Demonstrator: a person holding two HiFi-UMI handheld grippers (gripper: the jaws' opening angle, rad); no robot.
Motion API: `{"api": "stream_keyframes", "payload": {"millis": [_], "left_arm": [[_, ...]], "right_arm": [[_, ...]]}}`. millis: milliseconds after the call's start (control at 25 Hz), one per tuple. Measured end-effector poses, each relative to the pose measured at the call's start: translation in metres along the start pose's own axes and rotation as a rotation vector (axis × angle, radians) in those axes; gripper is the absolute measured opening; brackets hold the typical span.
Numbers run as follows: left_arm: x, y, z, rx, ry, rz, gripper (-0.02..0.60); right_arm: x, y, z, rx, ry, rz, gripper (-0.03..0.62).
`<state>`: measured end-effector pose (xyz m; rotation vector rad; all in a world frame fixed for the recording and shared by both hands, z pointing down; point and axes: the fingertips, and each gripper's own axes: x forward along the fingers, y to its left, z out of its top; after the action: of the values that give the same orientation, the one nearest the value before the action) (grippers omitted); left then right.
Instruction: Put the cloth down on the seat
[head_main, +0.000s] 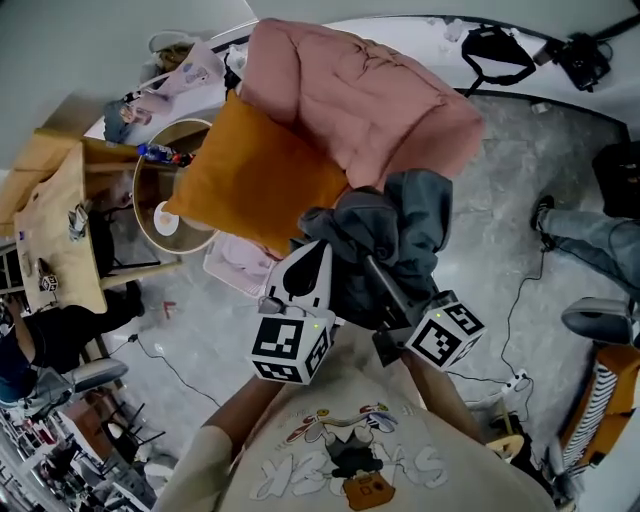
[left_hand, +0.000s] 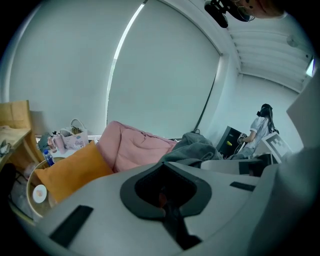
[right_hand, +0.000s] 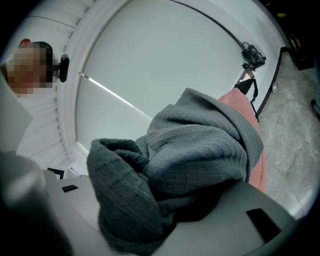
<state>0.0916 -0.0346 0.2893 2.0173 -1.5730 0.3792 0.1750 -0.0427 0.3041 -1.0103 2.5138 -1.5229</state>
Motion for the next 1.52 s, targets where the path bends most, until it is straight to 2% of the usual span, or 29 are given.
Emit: {"api": "stream_keyframes", "payload": {"millis": [280, 680, 960, 1320, 1520], "left_arm": [[0.020, 0.024, -0.002, -0.018, 0.017, -0.023, 0.003], [0.054, 0.044, -0.029, -0.079, 0.052, -0.042, 0.003], [0.070, 0.062, -0.050, -0.072, 0.084, -0.054, 0.005], [0.094, 0.079, -0.068, -0.122, 0.121, -0.025, 0.003], [0.117, 0.084, -0.074, -0.106, 0.114, -0.040, 0.005]], "right_arm": [[0.034, -0.012, 0.006, -0.033, 0.013, -0.038, 0.227], [0.069, -0.040, -0.001, -0.108, 0.075, -0.083, 0.227], [0.091, -0.058, -0.017, -0.134, 0.115, -0.098, 0.227], [0.117, -0.089, -0.022, -0.121, 0.124, -0.131, 0.227], [0.137, -0.117, -0.023, -0.109, 0.131, -0.149, 0.227]]}}
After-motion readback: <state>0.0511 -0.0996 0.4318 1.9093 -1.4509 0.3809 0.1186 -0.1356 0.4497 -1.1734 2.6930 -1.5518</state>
